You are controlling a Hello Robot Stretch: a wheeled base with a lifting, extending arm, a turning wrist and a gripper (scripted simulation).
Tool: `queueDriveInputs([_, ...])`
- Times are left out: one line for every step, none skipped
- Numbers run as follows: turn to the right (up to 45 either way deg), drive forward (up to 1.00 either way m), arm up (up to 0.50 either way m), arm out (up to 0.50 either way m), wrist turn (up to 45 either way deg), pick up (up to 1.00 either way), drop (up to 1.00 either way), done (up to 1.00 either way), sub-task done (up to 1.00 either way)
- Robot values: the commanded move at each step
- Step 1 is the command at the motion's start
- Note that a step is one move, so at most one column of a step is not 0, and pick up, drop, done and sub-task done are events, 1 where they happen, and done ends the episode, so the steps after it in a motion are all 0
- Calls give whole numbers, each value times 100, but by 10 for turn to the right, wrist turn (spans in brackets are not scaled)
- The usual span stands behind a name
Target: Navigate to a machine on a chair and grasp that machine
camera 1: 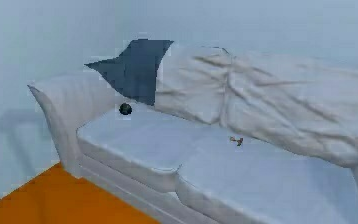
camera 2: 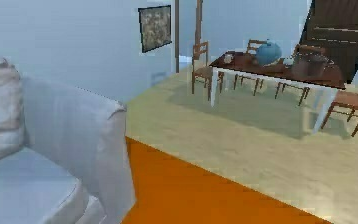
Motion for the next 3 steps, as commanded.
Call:
queueDriveInputs([450, 0, 0, 0, 0, 0, 0, 0, 0])
queueDriveInputs([450, 0, 0, 0, 0, 0, 0, 0, 0])
queueDriveInputs([210, 0, 0, 0, 0, 0, 0, 0, 0])
